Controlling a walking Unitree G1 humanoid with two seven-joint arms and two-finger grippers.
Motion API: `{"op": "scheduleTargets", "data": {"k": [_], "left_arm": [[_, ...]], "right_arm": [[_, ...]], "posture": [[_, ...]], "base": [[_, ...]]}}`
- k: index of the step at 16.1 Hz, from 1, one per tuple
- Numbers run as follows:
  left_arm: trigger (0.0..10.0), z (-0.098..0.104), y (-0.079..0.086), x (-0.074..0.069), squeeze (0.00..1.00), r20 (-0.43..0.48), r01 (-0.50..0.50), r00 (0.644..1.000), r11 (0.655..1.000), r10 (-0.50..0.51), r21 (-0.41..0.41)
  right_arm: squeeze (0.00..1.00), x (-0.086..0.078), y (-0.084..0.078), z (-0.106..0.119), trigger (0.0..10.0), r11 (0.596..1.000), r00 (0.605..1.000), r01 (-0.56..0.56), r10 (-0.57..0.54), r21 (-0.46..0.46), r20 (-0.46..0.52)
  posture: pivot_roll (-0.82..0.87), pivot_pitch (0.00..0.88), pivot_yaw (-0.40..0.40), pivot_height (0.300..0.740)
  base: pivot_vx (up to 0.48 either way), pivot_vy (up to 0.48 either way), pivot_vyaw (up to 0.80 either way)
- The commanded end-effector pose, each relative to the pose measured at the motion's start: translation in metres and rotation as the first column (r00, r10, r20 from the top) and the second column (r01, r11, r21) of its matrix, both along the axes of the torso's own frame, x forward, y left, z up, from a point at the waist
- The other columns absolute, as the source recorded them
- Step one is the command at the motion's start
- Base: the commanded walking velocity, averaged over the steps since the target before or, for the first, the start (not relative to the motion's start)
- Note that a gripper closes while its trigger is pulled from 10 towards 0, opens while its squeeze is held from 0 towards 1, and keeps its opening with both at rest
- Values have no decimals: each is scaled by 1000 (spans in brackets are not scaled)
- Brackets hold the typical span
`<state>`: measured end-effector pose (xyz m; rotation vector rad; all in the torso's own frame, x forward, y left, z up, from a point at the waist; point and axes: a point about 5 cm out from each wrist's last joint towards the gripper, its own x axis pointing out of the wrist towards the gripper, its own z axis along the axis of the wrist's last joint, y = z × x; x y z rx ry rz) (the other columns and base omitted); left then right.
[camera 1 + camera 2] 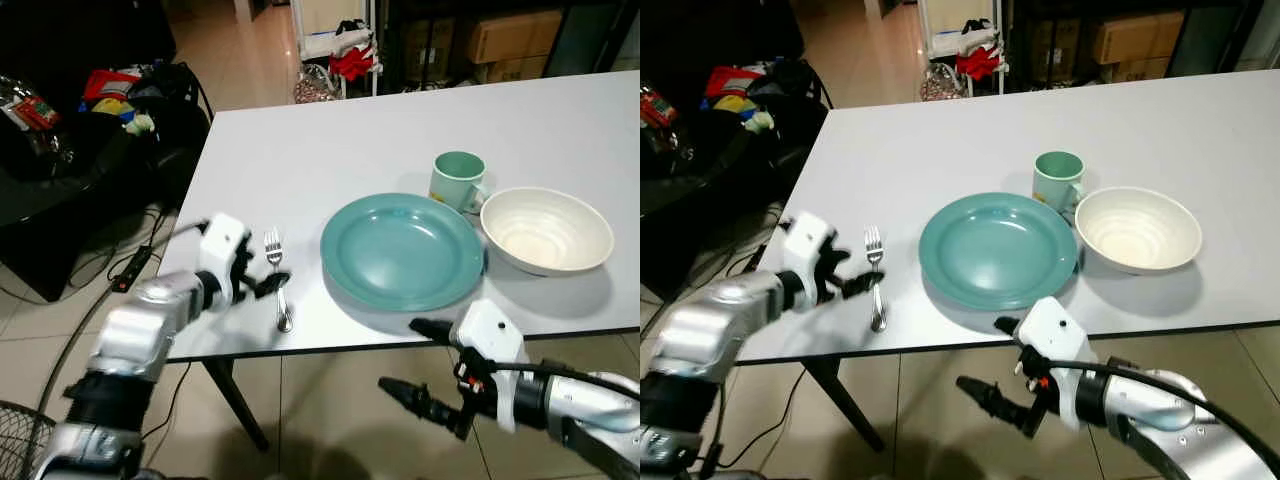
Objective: Setting the table
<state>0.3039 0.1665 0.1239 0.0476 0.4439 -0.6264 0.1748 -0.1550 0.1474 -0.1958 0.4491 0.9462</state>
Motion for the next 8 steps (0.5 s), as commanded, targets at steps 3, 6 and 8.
{"op": "scheduleTargets", "data": {"k": [3,6,8], "left_arm": [[10000,41,16,-20,0,241,-55,969,998,55,-6],[10000,53,23,-51,0,401,-247,885,969,236,-26],[10000,45,26,-69,0,400,-374,838,925,371,-73]], "right_arm": [[0,1,3,12,10000,996,994,68,-73,61,78],[0,24,6,5,10000,883,866,450,-468,133,174],[0,26,6,4,10000,784,764,586,-619,203,181]], "posture": [[-120,0,170,740],[-85,0,134,740],[-65,0,108,740]], "base": [[0,0,0],[0,0,0],[0,-296,0]]}}
